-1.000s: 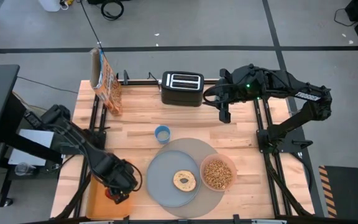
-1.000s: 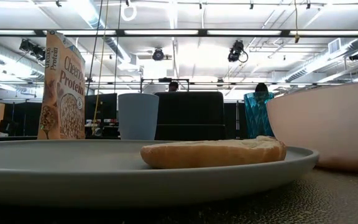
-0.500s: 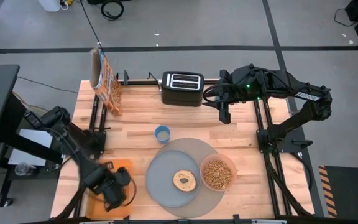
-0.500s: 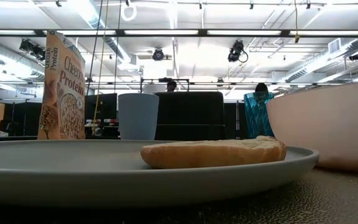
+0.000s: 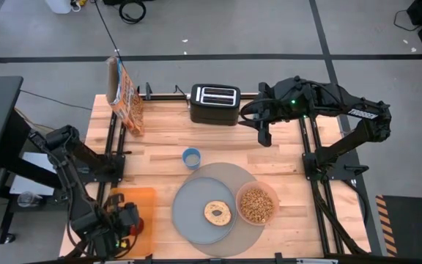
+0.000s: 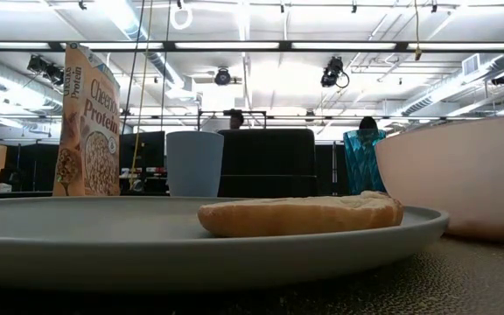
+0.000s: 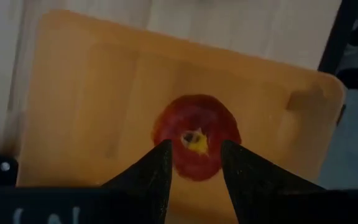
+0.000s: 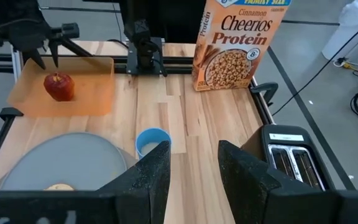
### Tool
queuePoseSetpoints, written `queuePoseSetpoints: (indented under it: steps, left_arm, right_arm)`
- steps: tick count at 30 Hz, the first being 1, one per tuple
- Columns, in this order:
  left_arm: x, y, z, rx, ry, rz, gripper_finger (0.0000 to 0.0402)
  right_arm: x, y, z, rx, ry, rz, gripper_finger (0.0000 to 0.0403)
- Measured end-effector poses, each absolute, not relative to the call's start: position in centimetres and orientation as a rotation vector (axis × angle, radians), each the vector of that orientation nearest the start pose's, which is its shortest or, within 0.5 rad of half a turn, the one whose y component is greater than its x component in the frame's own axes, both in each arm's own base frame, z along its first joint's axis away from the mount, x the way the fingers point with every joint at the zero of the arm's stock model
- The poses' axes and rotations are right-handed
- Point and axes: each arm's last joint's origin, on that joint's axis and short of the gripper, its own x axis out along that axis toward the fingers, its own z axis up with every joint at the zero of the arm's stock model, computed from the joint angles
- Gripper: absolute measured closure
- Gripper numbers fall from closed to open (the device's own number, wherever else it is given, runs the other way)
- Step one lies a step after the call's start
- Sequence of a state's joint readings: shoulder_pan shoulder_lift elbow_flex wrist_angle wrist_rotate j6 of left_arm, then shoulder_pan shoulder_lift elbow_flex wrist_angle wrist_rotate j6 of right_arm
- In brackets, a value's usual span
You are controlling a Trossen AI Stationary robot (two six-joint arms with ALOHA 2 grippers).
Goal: Arrange a breakfast setting
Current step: Put the red apple from the orange bin on the gray plate
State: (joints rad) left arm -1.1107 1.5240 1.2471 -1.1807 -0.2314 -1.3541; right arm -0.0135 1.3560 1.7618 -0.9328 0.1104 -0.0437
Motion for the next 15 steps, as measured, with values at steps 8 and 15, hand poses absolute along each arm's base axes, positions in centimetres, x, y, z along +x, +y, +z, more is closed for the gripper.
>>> queuePoseSetpoints:
  steps: [8, 15]
  left_arm:
    - [12.6, -23.9, 23.7, -0.270, 1.298, 0.189, 0.0258]
    - [12.5, -23.7, 22.7, -0.290, 1.294, 0.211, 0.0259]
  right_arm:
    - [25.0, -0.7, 46.6, -0.044, 0.508, -0.117, 0.0261]
    - [25.0, -0.7, 46.6, -0.033, 0.507, -0.128, 0.0261]
